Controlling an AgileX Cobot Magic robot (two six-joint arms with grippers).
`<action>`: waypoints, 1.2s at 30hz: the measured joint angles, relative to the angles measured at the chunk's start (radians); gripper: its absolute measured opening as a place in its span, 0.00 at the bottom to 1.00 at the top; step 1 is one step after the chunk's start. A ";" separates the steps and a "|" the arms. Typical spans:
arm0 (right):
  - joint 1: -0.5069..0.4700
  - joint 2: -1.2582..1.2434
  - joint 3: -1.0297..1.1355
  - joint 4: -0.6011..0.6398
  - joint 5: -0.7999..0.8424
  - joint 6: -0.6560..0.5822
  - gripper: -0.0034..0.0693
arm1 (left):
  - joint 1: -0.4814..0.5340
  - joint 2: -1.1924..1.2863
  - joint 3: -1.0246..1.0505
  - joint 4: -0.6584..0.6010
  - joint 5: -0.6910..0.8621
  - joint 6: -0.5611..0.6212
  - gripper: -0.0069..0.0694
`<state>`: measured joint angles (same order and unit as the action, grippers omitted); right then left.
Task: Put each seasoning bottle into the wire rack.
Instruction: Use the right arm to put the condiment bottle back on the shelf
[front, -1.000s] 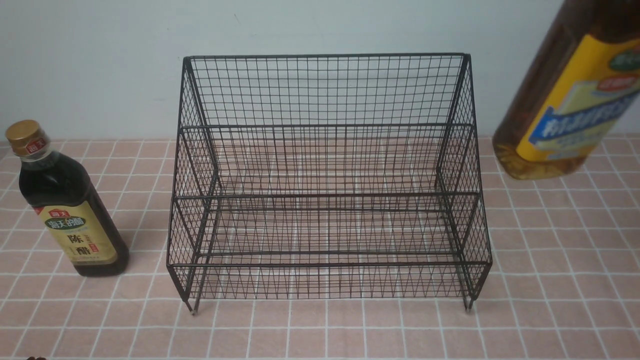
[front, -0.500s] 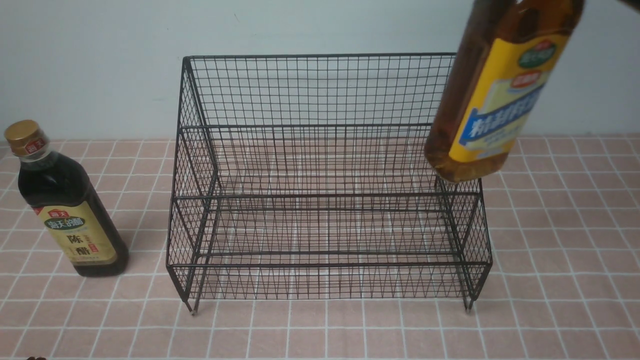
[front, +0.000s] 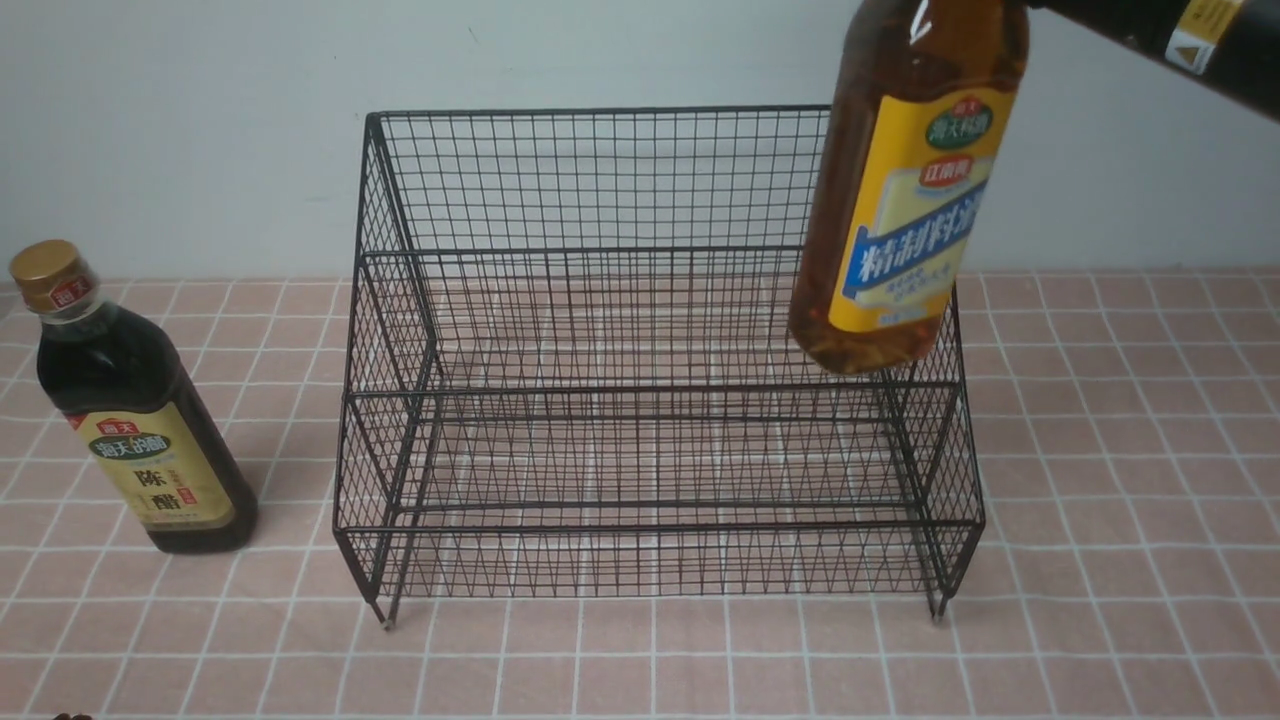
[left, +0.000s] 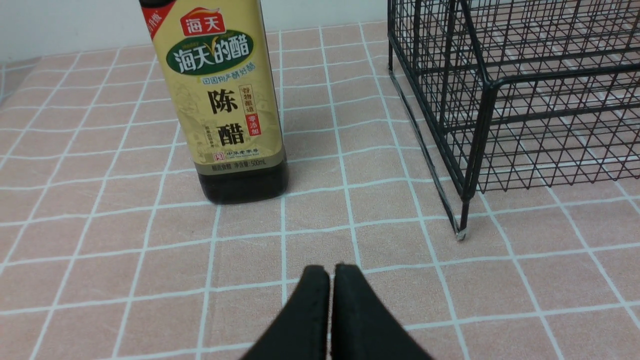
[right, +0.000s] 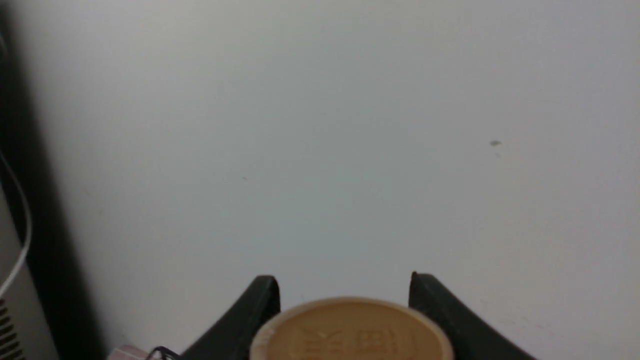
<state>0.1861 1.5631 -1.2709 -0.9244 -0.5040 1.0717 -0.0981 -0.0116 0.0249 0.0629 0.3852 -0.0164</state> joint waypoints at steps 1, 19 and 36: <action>0.000 0.002 0.000 0.014 0.044 0.003 0.48 | 0.000 0.000 0.000 0.000 0.000 0.000 0.08; 0.058 0.001 -0.018 0.104 0.157 -0.098 0.48 | 0.000 0.000 0.000 0.000 0.000 0.000 0.08; 0.166 0.001 -0.016 0.338 0.230 -0.403 0.48 | 0.000 0.000 0.000 0.000 0.000 0.000 0.08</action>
<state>0.3522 1.5642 -1.2866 -0.5862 -0.2745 0.6686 -0.0979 -0.0116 0.0249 0.0629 0.3852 -0.0164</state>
